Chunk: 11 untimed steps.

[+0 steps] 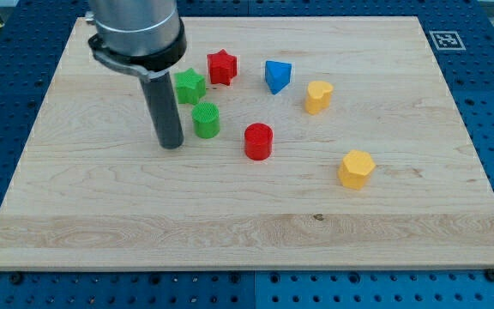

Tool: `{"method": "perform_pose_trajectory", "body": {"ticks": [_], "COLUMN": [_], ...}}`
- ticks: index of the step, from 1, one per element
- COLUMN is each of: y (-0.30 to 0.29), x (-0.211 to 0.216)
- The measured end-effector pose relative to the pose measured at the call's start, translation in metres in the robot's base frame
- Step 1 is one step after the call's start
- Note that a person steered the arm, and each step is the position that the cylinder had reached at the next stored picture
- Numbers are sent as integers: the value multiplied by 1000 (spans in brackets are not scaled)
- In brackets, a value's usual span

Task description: Slide the green circle closer to the blue triangle

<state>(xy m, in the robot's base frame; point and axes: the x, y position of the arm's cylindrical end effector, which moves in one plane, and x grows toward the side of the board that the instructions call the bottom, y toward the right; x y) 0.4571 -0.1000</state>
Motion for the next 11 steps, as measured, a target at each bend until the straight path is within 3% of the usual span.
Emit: {"method": "perform_pose_trajectory", "body": {"ticks": [2, 5, 6, 7, 11], "y": [61, 116, 132, 136, 47], "x": [-8, -76, -68, -35, -17]}}
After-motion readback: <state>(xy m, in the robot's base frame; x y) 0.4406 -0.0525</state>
